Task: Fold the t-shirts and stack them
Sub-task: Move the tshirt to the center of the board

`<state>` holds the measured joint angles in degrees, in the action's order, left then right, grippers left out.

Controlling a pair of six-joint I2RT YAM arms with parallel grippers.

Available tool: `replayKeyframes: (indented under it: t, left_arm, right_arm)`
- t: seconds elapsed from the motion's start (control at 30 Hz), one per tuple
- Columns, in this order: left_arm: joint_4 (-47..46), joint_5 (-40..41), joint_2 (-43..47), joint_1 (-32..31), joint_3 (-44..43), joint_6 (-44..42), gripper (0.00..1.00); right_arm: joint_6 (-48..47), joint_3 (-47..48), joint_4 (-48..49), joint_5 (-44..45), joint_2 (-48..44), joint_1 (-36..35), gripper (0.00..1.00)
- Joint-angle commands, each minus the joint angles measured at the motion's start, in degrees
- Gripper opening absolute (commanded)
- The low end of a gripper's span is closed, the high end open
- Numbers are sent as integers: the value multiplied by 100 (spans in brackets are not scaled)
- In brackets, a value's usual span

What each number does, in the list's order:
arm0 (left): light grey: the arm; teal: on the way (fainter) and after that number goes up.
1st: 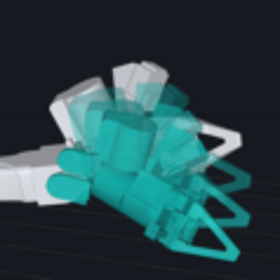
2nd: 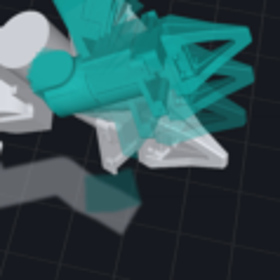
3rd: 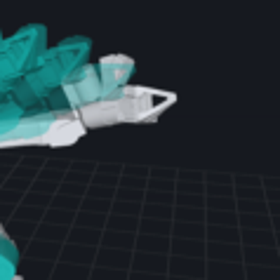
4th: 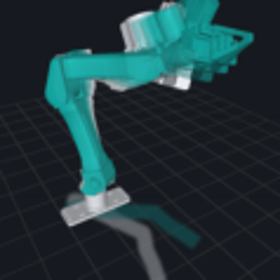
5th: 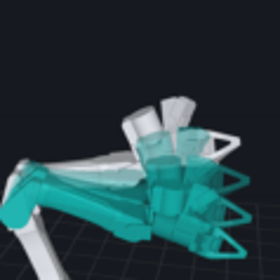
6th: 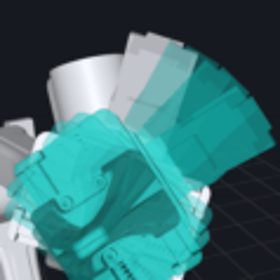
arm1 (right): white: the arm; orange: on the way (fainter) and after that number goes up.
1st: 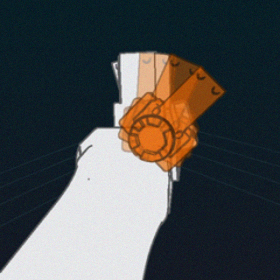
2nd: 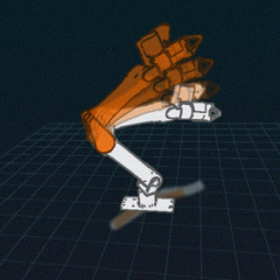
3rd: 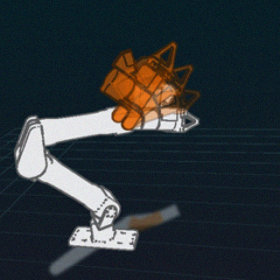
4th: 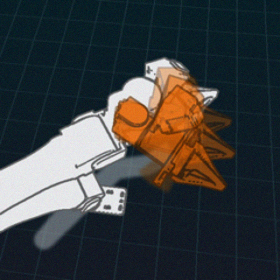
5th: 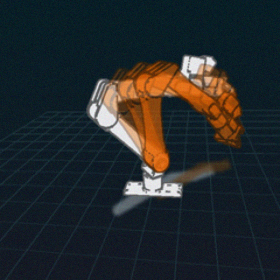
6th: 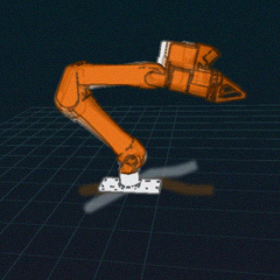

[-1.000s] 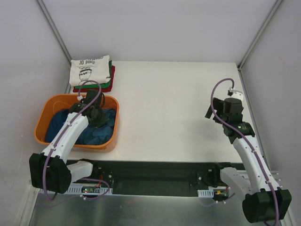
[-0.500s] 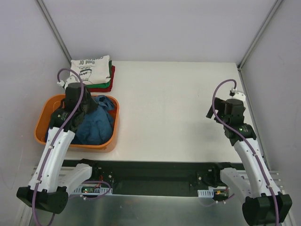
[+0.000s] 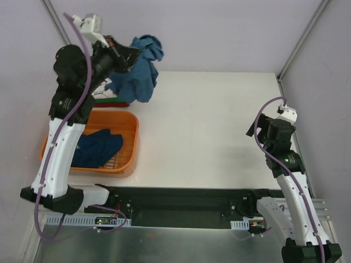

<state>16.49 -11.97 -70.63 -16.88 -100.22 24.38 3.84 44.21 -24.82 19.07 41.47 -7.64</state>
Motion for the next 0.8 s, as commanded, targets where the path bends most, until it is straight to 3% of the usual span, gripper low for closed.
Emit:
replayKeyframes:
  t: [0.0, 0.13, 0.27, 0.3, 0.33, 0.37, 0.4, 0.5, 0.63, 0.77]
  left_arm:
    - [-603, -1850, -986, -605, -1155, -619, 0]
    - [-612, -2792, -2092, -956, -2183, -470, 0]
    - [-603, -3443, -2701, -1142, -2300, -250, 0]
    - [-595, -3331, -2728, -1133, -2169, -224, 11]
    - [-534, -3138, -2676, -1133, -1681, -258, 33]
    - [-507, -2901, -2623, -1133, -1371, -328, 47]
    - [-463, -2316, -2553, -1124, -742, -459, 69]
    - [-42, -1181, -2350, -1080, 166, -574, 99]
    - [214, -667, -2166, -957, 942, -513, 99]
    - [223, -1043, -2393, -957, 1233, -391, 99]
  right_arm:
    - [100, 290, -76, 518, -306, -1, 97]
    - [91, 334, -172, 615, -394, -1, 97]
    - [100, 387, -322, 870, -412, 8, 97]
    - [91, 387, -357, 975, -421, -1, 97]
    - [100, 387, -366, 1011, -421, 8, 97]
    - [82, 396, -392, 1028, -412, -1, 97]
    - [91, 405, -444, 1029, -360, -1, 97]
    - [126, 492, -637, 1064, -176, 8, 97]
    - [205, 589, -919, 932, 141, 8, 97]
    - [337, 747, -1314, 450, 563, 8, 97]
